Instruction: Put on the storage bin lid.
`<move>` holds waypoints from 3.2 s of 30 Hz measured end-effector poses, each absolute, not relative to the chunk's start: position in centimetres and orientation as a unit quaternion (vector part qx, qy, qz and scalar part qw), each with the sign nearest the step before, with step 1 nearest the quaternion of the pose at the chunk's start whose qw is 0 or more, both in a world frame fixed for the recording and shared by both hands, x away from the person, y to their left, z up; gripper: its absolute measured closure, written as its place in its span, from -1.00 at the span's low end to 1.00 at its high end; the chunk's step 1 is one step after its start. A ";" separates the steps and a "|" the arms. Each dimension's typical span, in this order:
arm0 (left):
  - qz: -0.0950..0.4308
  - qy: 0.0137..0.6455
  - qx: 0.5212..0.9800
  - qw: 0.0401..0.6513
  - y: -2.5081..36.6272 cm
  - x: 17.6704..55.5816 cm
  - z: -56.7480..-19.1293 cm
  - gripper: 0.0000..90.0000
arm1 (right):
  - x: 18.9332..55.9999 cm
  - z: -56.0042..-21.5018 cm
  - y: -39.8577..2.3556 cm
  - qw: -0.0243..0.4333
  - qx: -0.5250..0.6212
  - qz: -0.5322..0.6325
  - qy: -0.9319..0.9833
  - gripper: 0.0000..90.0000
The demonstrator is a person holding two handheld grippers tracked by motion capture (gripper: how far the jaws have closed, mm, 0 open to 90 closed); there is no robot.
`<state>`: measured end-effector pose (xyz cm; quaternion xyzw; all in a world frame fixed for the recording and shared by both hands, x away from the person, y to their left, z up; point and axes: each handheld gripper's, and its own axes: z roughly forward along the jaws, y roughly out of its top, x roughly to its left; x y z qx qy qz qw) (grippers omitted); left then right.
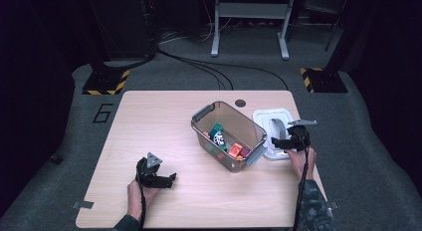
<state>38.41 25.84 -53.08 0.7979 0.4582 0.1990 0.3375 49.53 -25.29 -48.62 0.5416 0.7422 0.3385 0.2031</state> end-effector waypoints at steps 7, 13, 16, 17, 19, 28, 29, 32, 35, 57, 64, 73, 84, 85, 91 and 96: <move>0.197 0.455 0.801 0.336 26.0 38.4 -53.1 -0.99 | 51.8 -49.0 -24.4 0.193 0.554 0.334 0.738 -0.61; 0.197 0.455 0.801 0.336 26.0 38.4 -53.1 -0.99 | 52.6 -49.9 -24.2 0.205 0.555 0.319 0.741 -0.28; 0.197 0.455 0.801 0.336 26.0 38.4 -53.1 -0.99 | 52.9 -50.4 -24.5 0.203 0.565 0.321 0.732 0.03; 0.197 0.454 0.802 0.335 26.0 38.4 -53.1 -0.99 | 53.0 -50.4 -24.5 0.201 0.568 0.322 0.731 0.14; 0.197 0.455 0.801 0.336 26.0 38.4 -53.1 -1.00 | 53.2 -50.3 -24.8 0.192 0.575 0.325 0.726 0.37; 0.197 0.454 0.802 0.335 26.0 38.4 -53.1 -0.99 | 53.5 -49.9 -25.6 0.188 0.571 0.334 0.726 0.49; 0.197 0.454 0.802 0.335 26.0 38.4 -53.1 -1.00 | 53.4 -49.8 -25.6 0.188 0.571 0.337 0.725 0.49; 0.197 0.455 0.801 0.336 26.0 38.4 -53.1 -0.99 | 53.4 -49.7 -25.6 0.187 0.568 0.335 0.728 0.49; 0.197 0.455 0.801 0.336 26.0 38.4 -53.1 -0.99 | 53.4 -49.5 -25.6 0.186 0.564 0.340 0.729 0.49; 0.197 0.452 0.803 0.336 25.9 38.4 -53.1 -0.99 | 53.6 -43.7 -26.3 0.205 0.533 0.369 0.733 0.49; 0.197 0.451 0.803 0.336 25.9 38.4 -53.1 -0.99 | 53.9 -42.0 -26.3 0.210 0.526 0.374 0.734 0.49; 0.197 0.449 0.803 0.337 25.9 38.4 -53.1 -0.99 | 54.4 -39.4 -26.1 0.220 0.514 0.377 0.738 0.49; 0.197 0.448 0.804 0.337 25.9 38.4 -53.1 -0.99 | 54.2 -36.4 -25.6 0.216 0.498 0.389 0.744 0.49; 0.197 0.448 0.804 0.337 25.9 38.4 -53.1 -0.99 | 54.1 -36.2 -25.5 0.215 0.494 0.390 0.746 0.49; 0.196 0.449 0.804 0.337 25.9 38.4 -53.1 -0.99 | 53.6 -34.7 -24.2 0.205 0.479 0.399 0.754 0.49; 0.196 0.449 0.804 0.337 25.9 38.4 -53.1 -0.99 | 53.2 -33.9 -22.8 0.196 0.467 0.399 0.764 0.49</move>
